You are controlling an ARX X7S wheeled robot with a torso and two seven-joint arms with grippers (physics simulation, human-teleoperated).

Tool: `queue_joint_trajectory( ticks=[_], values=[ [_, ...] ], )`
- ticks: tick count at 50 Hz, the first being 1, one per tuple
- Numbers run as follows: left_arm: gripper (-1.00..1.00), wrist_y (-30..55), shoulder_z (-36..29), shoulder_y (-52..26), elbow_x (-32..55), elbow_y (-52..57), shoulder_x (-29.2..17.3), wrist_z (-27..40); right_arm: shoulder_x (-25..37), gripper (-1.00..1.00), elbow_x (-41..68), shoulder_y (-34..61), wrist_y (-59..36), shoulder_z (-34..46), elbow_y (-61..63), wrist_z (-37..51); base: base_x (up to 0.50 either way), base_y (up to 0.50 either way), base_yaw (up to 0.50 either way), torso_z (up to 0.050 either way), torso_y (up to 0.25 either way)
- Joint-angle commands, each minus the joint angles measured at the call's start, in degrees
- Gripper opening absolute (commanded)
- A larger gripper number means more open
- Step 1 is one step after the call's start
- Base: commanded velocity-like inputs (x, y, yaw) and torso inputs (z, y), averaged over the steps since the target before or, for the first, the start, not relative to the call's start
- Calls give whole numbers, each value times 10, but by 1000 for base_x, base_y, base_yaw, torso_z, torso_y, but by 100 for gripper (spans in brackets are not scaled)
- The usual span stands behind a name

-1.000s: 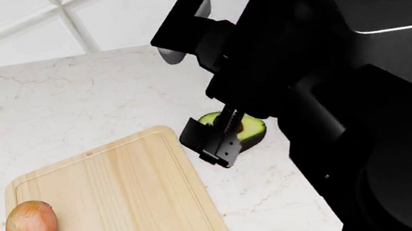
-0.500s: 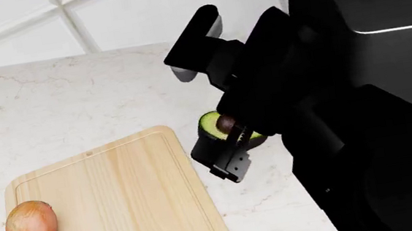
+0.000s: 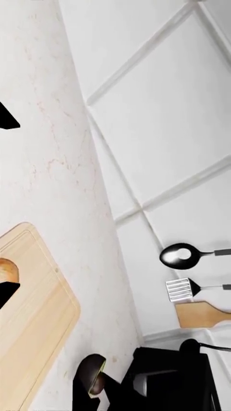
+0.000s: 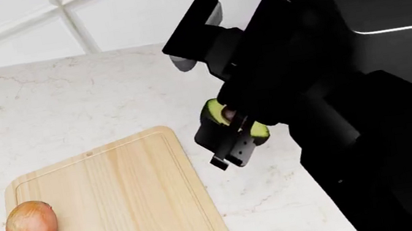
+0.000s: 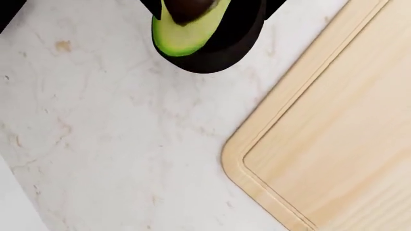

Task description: Place the avocado, onion, tomato and bell pepper on the cutting board.

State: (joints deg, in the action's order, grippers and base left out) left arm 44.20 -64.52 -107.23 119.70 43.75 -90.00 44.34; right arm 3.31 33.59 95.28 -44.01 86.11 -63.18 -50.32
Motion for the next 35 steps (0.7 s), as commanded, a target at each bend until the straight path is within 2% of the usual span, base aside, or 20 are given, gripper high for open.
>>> queue_joint_trajectory(
  ticks=[1, 14, 21, 35],
  values=[
    [100, 8, 33, -11, -1, -8, 0, -18, 40, -100, 5, 40, -60, -29, 138, 12, 0, 0, 0, 0, 0],
    [100, 15, 47, -16, 11, -11, 0, -15, 83, -100, 37, 75, -131, -41, 309, 37, 0, 0, 0, 0, 0],
    [100, 26, 59, -22, 23, -16, 0, -10, 68, -100, 43, 74, -122, -50, 315, 35, 0, 0, 0, 0, 0],
    [100, 28, 67, -20, 33, -14, 0, 2, 6, -100, 44, 38, -76, -66, 250, 37, 0, 0, 0, 0, 0]
  ],
)
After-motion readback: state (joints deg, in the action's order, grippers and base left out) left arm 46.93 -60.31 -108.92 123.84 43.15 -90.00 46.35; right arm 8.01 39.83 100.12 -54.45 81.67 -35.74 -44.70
